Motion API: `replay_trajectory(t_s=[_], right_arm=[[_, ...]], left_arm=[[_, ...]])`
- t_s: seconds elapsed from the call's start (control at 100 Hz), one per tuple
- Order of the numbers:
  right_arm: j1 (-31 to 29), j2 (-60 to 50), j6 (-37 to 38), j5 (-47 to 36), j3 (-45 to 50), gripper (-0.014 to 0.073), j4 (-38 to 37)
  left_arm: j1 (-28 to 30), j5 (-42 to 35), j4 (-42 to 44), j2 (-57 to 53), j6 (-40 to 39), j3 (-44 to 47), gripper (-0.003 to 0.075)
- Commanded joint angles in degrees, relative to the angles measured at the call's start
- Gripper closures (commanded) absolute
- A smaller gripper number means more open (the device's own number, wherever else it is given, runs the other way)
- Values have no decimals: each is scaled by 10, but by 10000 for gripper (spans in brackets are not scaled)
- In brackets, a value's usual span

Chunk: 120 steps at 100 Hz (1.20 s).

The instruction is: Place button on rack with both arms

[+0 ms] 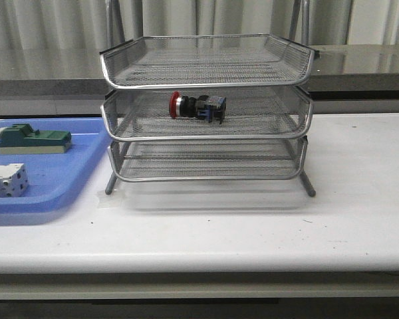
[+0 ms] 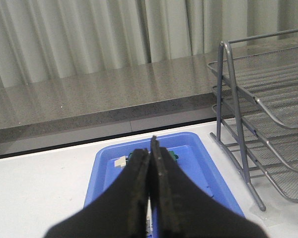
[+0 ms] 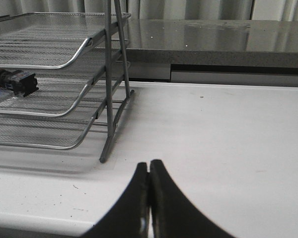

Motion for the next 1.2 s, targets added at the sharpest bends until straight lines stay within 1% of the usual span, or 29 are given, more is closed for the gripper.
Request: replay_trajectory(t_s=[0.0,0.87,1.01,1.06,1.19], right_arm=[[-4,-12,-1,-49,-9,654,2],[-4,-12,-1,-49,-9,654,2],[-4,-12,-1,-49,-9,654,2],[-4,-12,-1,-49,-9,654,2],[-4,-12,-1,-49,-9,654,2]], left_arm=[[1,-42,-8,5,-3,-16,740],[1,-41,-8,5,-3,-16,740],[1,-41,34,5,-6,-10,740],[1,-41,53,5,-43,-7,740],[1,-41,182,5,-237,7,740]])
